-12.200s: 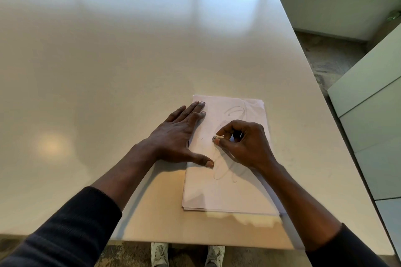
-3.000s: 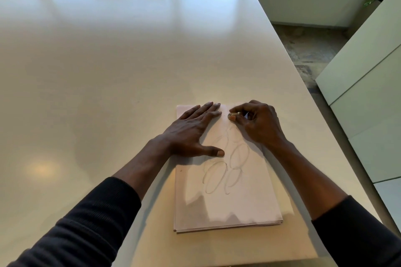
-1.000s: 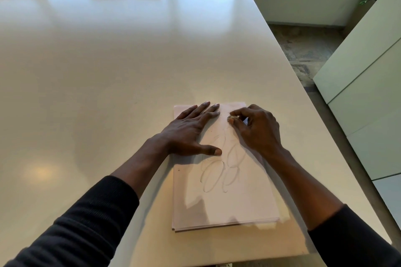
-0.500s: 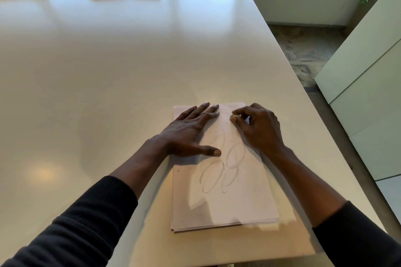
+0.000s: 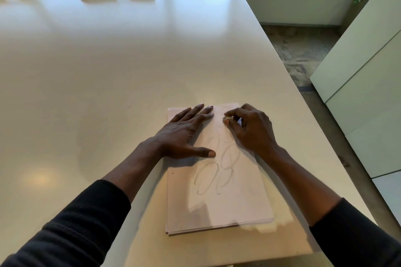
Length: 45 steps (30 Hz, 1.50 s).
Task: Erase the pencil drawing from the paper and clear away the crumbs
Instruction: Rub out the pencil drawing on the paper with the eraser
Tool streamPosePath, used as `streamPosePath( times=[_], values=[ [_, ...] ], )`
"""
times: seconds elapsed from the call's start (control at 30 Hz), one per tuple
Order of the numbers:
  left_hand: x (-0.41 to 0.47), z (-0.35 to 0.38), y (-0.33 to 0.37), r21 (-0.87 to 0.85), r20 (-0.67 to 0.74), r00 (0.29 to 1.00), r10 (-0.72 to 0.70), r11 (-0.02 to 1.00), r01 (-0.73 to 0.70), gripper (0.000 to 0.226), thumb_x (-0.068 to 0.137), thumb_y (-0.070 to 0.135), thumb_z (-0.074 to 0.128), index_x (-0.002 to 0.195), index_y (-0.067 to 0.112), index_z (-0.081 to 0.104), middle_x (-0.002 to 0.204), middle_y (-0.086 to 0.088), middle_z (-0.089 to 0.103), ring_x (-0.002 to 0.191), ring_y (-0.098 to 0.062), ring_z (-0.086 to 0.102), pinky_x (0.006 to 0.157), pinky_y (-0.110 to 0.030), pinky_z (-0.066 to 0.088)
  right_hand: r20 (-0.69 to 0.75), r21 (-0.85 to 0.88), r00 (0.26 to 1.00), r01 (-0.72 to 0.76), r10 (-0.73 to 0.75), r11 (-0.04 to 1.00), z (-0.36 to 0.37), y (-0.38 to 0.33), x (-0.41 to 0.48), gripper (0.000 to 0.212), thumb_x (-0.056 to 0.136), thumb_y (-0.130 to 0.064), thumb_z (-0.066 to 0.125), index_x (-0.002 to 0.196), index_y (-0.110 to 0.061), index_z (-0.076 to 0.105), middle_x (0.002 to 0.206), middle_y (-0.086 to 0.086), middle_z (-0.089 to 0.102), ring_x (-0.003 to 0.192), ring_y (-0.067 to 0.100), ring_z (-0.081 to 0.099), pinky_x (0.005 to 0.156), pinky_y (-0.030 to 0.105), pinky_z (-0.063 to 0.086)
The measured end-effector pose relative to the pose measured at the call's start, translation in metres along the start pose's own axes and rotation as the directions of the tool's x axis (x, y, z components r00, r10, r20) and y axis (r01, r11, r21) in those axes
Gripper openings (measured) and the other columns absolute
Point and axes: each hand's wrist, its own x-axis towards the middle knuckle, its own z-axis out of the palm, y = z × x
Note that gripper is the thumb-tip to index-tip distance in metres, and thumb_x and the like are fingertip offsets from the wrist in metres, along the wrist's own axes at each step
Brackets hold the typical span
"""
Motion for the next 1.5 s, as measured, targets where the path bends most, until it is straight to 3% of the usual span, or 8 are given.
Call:
streamPosePath(
  times=[0.23, 0.37, 0.57, 0.73, 0.93, 1.1, 1.3, 1.5],
  values=[
    [0.000, 0.000, 0.001, -0.016, 0.006, 1.000, -0.014, 1.000, 0.014, 0.125, 0.074, 0.095, 0.052, 0.171, 0.034, 0.002, 0.174, 0.026, -0.017, 0.156, 0.006, -0.026, 0.132, -0.032, -0.011, 0.077, 0.060, 0.994, 0.073, -0.078, 0.996, -0.008, 0.003, -0.012, 0.016, 0.092, -0.032, 0.084, 0.107, -0.026, 0.085, 0.094, -0.010, 0.074, 0.072, 0.005, 0.064, 0.063, 0.024, 0.048],
    [0.000, 0.001, 0.000, -0.006, 0.001, 1.000, -0.012, 1.000, 0.012, 0.123, 0.079, 0.090, 0.060, 0.171, 0.034, 0.001, 0.175, 0.026, -0.017, 0.156, 0.006, -0.026, 0.131, -0.030, -0.012, -0.020, 0.029, 1.000, -0.016, 0.016, 0.999, -0.002, 0.002, -0.004, 0.014, 0.093, -0.035, 0.081, 0.106, -0.029, 0.083, 0.096, -0.011, 0.074, 0.075, 0.007, 0.064, 0.068, 0.029, 0.054],
    [0.000, 0.000, 0.000, -0.027, 0.012, 1.000, -0.012, 1.000, 0.013, 0.125, 0.075, 0.093, 0.055, 0.171, 0.034, 0.000, 0.174, 0.025, -0.018, 0.155, 0.007, -0.028, 0.129, -0.027, -0.015, 0.062, 0.048, 0.992, 0.110, -0.113, 0.993, 0.002, -0.011, -0.024, 0.018, 0.095, -0.035, 0.080, 0.110, -0.025, 0.083, 0.097, -0.009, 0.073, 0.074, 0.006, 0.065, 0.063, 0.032, 0.058],
    [0.001, 0.001, 0.000, -0.023, 0.014, 1.000, -0.015, 1.000, 0.015, 0.127, 0.073, 0.096, 0.052, 0.171, 0.033, -0.001, 0.174, 0.025, -0.019, 0.155, 0.007, -0.029, 0.129, -0.027, -0.015, -0.026, 0.029, 0.999, 0.031, -0.030, 0.999, 0.005, -0.009, -0.015, 0.018, 0.096, -0.032, 0.078, 0.111, -0.023, 0.082, 0.103, -0.006, 0.075, 0.081, 0.012, 0.069, 0.069, 0.037, 0.061],
    [0.000, 0.001, 0.000, -0.023, 0.014, 1.000, -0.007, 1.000, 0.007, 0.126, 0.075, 0.093, 0.054, 0.171, 0.032, -0.001, 0.175, 0.023, -0.019, 0.156, 0.005, -0.028, 0.130, -0.029, -0.014, 0.083, 0.081, 0.987, 0.133, -0.139, 0.988, 0.007, -0.020, -0.031, 0.018, 0.097, -0.034, 0.078, 0.110, -0.023, 0.083, 0.099, -0.007, 0.074, 0.075, 0.008, 0.065, 0.063, 0.030, 0.055],
    [0.000, 0.001, 0.001, -0.024, 0.013, 1.000, -0.012, 1.000, 0.012, 0.125, 0.076, 0.092, 0.055, 0.171, 0.032, 0.000, 0.175, 0.023, -0.017, 0.156, 0.005, -0.027, 0.132, -0.032, -0.012, -0.028, 0.018, 0.999, 0.030, -0.029, 0.999, 0.005, -0.011, -0.016, 0.019, 0.097, -0.033, 0.078, 0.112, -0.023, 0.083, 0.105, -0.006, 0.075, 0.085, 0.016, 0.071, 0.071, 0.037, 0.060],
    [0.001, 0.001, 0.000, -0.033, 0.015, 1.000, -0.008, 0.999, 0.009, 0.127, 0.072, 0.096, 0.051, 0.171, 0.033, 0.000, 0.175, 0.023, -0.018, 0.155, 0.006, -0.029, 0.131, -0.030, -0.013, 0.062, 0.041, 0.991, 0.118, -0.121, 0.992, 0.005, -0.019, -0.030, 0.019, 0.097, -0.035, 0.078, 0.112, -0.024, 0.082, 0.099, -0.007, 0.073, 0.076, 0.010, 0.066, 0.064, 0.034, 0.059],
    [-0.001, -0.001, 0.003, -0.017, 0.000, 1.000, -0.011, 1.000, 0.011, 0.126, 0.072, 0.097, 0.049, 0.171, 0.032, 0.003, 0.176, 0.023, -0.014, 0.157, 0.005, -0.024, 0.133, -0.033, -0.010, -0.041, -0.008, 0.999, 0.001, -0.001, 1.000, 0.000, -0.010, -0.020, 0.017, 0.096, -0.034, 0.079, 0.110, -0.026, 0.083, 0.100, -0.007, 0.073, 0.081, 0.014, 0.069, 0.067, 0.031, 0.053]
  ],
)
